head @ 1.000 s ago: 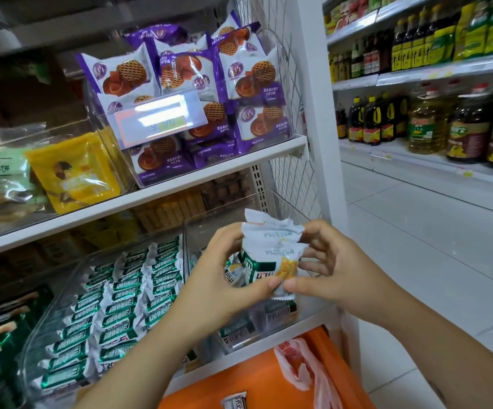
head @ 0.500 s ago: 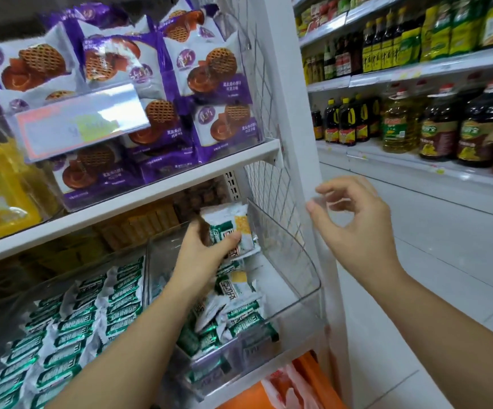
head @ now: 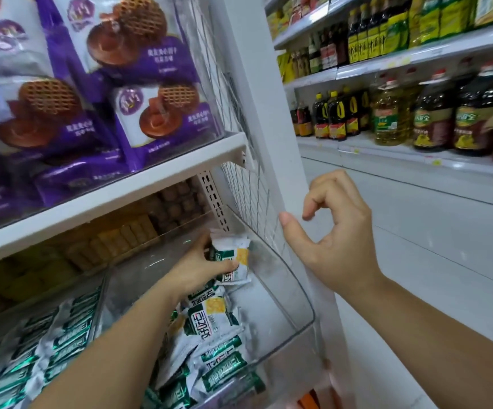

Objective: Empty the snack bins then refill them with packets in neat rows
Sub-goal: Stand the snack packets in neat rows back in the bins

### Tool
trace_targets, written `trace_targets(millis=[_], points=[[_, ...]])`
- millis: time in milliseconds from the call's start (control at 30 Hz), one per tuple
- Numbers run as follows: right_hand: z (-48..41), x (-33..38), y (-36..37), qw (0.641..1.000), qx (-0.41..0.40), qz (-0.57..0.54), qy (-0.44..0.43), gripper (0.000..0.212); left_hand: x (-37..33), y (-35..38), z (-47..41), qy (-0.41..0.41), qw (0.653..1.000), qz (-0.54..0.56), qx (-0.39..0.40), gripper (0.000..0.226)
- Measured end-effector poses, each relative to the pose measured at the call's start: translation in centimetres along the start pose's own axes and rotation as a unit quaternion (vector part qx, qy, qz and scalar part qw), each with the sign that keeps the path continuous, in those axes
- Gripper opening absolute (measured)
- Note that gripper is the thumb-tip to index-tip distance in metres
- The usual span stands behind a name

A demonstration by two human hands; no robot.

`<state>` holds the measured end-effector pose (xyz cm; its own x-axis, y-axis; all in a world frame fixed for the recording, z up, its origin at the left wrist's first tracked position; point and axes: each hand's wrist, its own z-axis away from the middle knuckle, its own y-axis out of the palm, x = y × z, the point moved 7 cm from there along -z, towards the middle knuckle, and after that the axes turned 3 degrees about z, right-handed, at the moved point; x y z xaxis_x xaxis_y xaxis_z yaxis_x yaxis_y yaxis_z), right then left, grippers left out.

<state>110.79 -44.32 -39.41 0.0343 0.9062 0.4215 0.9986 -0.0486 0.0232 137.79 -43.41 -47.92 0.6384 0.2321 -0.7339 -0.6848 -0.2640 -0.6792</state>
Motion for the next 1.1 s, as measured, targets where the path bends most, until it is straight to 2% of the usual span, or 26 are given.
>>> trace_targets(millis=[67,200,300,400,467,567,633,733,833,933,1100], points=[[0.1,-0.1,0.1,1.000,-0.003,-0.004,0.002,0.020,0.7,0.7,-0.3,-0.005,0.997,-0.061,0.038,0.069],[0.3,-0.1,0.1,1.000,-0.005,-0.002,0.003,0.021,0.0,2.0,-1.0,0.005,0.986,-0.145,0.076,0.063],[0.4,-0.1,0.1,1.000,-0.006,-0.002,0.011,0.021,-0.3,3.2,-1.7,0.008,0.960,-0.258,0.106,0.078],[0.4,-0.1,0.1,1.000,-0.009,-0.003,0.016,0.022,0.1,4.3,-2.0,0.007,0.930,-0.349,0.111,0.083],[0.3,-0.1,0.1,1.000,-0.005,-0.001,0.016,0.022,0.3,4.2,-2.0,0.009,0.932,-0.350,0.096,0.090],[0.3,-0.1,0.0,1.000,-0.002,-0.002,0.016,0.022,0.1,2.8,-2.1,0.026,0.955,-0.290,0.064,0.097],[0.4,-0.2,0.1,1.000,-0.006,0.001,0.018,0.022,0.2,2.1,-2.1,0.022,0.961,-0.266,0.077,0.089],[0.6,-0.2,0.3,0.999,-0.023,0.000,0.026,0.021,0.9,2.0,-1.9,-0.010,0.952,-0.290,0.103,0.071],[0.9,-0.2,0.5,0.999,-0.039,-0.002,0.035,0.020,1.1,2.1,-2.0,-0.025,0.942,-0.323,0.087,0.066],[1.0,-0.2,0.5,0.999,-0.039,0.001,0.035,0.021,1.2,2.5,-2.4,-0.015,0.915,-0.393,0.092,0.064],[0.9,-0.1,0.4,0.999,-0.034,0.002,0.025,0.020,1.2,3.1,-2.2,-0.024,0.927,-0.355,0.118,0.085]])
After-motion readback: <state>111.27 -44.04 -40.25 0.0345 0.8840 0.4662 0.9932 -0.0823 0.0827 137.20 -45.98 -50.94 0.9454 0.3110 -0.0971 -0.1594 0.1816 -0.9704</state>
